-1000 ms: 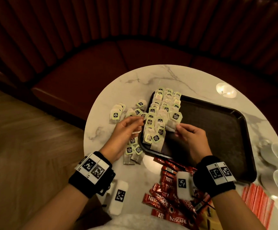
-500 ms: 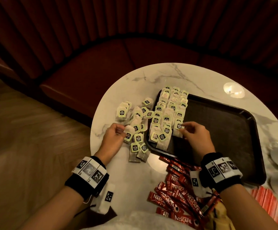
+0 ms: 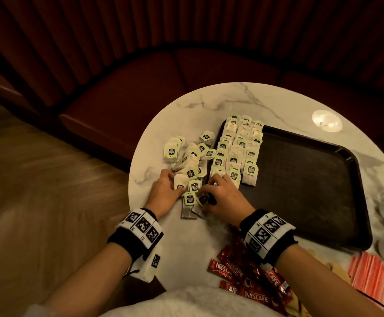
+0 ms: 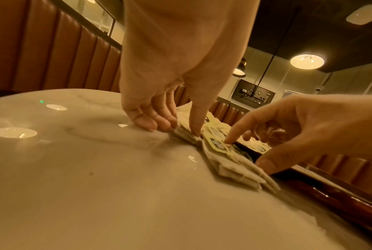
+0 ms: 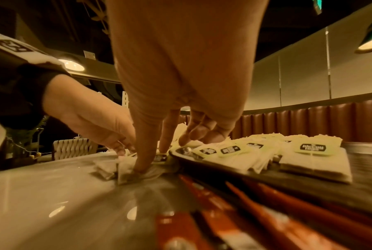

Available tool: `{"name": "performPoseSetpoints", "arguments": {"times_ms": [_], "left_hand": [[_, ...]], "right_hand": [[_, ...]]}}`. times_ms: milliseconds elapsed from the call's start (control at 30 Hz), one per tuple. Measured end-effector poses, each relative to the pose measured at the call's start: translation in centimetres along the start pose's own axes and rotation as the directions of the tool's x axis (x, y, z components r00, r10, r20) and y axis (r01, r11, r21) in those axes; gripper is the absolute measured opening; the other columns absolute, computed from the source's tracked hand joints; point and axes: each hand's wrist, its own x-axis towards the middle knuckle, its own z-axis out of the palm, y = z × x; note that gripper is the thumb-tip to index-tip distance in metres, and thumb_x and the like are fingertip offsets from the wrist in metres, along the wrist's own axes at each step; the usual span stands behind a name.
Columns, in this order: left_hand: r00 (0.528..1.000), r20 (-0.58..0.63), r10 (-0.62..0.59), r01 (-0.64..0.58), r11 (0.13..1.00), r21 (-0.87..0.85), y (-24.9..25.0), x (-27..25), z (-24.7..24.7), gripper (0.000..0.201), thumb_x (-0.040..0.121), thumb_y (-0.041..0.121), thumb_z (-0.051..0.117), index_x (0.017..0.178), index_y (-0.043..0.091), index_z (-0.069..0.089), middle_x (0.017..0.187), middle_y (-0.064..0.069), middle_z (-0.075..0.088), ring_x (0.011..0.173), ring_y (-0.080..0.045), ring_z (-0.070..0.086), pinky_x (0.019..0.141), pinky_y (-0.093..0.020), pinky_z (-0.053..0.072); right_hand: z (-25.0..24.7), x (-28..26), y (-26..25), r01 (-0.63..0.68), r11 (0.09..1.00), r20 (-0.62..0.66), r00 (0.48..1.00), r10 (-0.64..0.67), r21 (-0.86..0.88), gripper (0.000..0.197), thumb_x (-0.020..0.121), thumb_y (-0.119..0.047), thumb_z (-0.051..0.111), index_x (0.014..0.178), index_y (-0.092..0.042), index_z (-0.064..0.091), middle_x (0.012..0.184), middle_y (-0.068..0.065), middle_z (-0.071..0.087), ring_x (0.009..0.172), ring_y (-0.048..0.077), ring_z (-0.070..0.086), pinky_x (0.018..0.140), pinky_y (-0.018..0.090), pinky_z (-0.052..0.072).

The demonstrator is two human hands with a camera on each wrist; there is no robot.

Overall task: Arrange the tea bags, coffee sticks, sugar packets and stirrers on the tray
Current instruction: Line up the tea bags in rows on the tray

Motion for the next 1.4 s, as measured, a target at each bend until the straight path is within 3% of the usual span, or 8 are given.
{"name": "performPoseSetpoints", "arguments": {"times_ms": [200,333,433,533,733,867,1167,1400], "left_hand": [[0.998,0.055,-0.009,0.012,0.998,-0.054,0.0,-0.3,-0.8,0.025,0.082,0.012,0.073,0.106,0.011,0.069,0.097,-0.008,0.071,0.093,-0.024,0.066,0.082,-0.033,0.052],[0.998,0.038,0.042,-0.04,0.998,-0.057,0.8,-0.6,-1.1,0.011,0.087,0.009,0.062,0.096,0.016,0.059,0.091,-0.003,0.064,0.083,-0.02,0.06,0.068,-0.026,0.044],[0.995,0.099,0.024,-0.011,0.991,-0.134,1.3,-0.9,-0.9,0.016,0.091,0.006,0.055,0.104,0.016,0.054,0.09,-0.003,0.064,0.071,-0.021,0.063,0.06,-0.033,0.055],[0.989,0.141,0.043,-0.034,0.997,-0.062,1.5,-0.8,-0.5,0.022,0.091,0.013,0.062,0.112,0.014,0.056,0.103,-0.006,0.068,0.079,-0.02,0.065,0.067,-0.026,0.053],[0.99,0.134,0.053,-0.053,0.999,-0.003,1.7,-0.5,0.4,0.044,0.082,0.02,0.078,0.122,0.013,0.061,0.107,0.001,0.066,0.096,-0.012,0.06,0.083,-0.018,0.044],[0.992,0.126,0.01,-0.019,0.997,0.069,1.1,-0.3,0.7,0.041,0.076,0.015,0.08,0.114,0.01,0.067,0.112,-0.005,0.071,0.097,-0.017,0.065,0.082,-0.02,0.046],[0.99,0.141,0.013,-0.007,0.999,-0.043,0.4,-0.8,-0.5,0.01,0.078,0.014,0.072,0.083,0.022,0.07,0.092,-0.002,0.074,0.089,-0.018,0.068,0.084,-0.031,0.055],[0.998,0.041,0.053,-0.044,0.98,-0.194,0.0,-0.9,-1.2,0.017,0.078,0.009,0.073,0.075,0.023,0.064,0.073,0.004,0.068,0.072,-0.011,0.064,0.068,-0.027,0.051]], "right_hand": [[0.0,0.2,0.3,0.054,0.998,0.05,0.997,-0.052,-0.03,0.039,0.085,-0.032,0.072,0.121,-0.02,0.063,0.129,0.004,0.046,0.117,0.024,0.037,0.098,0.037,0.04],[-0.3,0.0,0.2,0.103,0.994,0.082,0.992,-0.1,-0.031,0.029,0.09,-0.03,0.067,0.116,-0.018,0.066,0.129,0.0,0.052,0.113,0.02,0.039,0.089,0.028,0.034],[-0.7,0.1,0.2,0.148,0.989,0.084,0.986,-0.147,-0.013,0.023,0.09,-0.03,0.067,0.11,-0.019,0.067,0.119,-0.001,0.061,0.106,0.02,0.045,0.083,0.03,0.037],[-0.8,0.2,0.1,0.139,0.989,0.11,0.983,-0.145,0.059,0.018,0.09,-0.026,0.068,0.106,-0.02,0.067,0.105,0.003,0.066,0.099,0.023,0.054,0.084,0.037,0.045],[-0.8,0.3,-0.7,0.126,0.978,0.101,0.984,-0.144,0.166,0.033,0.084,-0.016,0.074,0.116,-0.015,0.067,0.103,0.007,0.068,0.096,0.022,0.061,0.081,0.026,0.044],[-0.6,-0.1,-0.6,0.112,0.993,0.119,0.986,-0.116,0.037,0.041,0.081,-0.033,0.077,0.118,-0.019,0.064,0.112,0.005,0.063,0.104,0.023,0.053,0.086,0.035,0.044],[0.9,-2.7,-0.4,-0.172,0.974,0.128,0.98,0.154,0.149,0.042,0.083,-0.043,0.074,0.116,-0.02,0.062,0.109,0.002,0.064,0.099,0.02,0.061,0.086,0.035,0.053],[2.4,-2.8,-1.7,-0.195,0.971,0.133,0.975,0.177,0.139,0.05,0.084,-0.039,0.074,0.123,-0.015,0.053,0.121,0.006,0.053,0.111,0.024,0.053,0.092,0.036,0.047]]}}
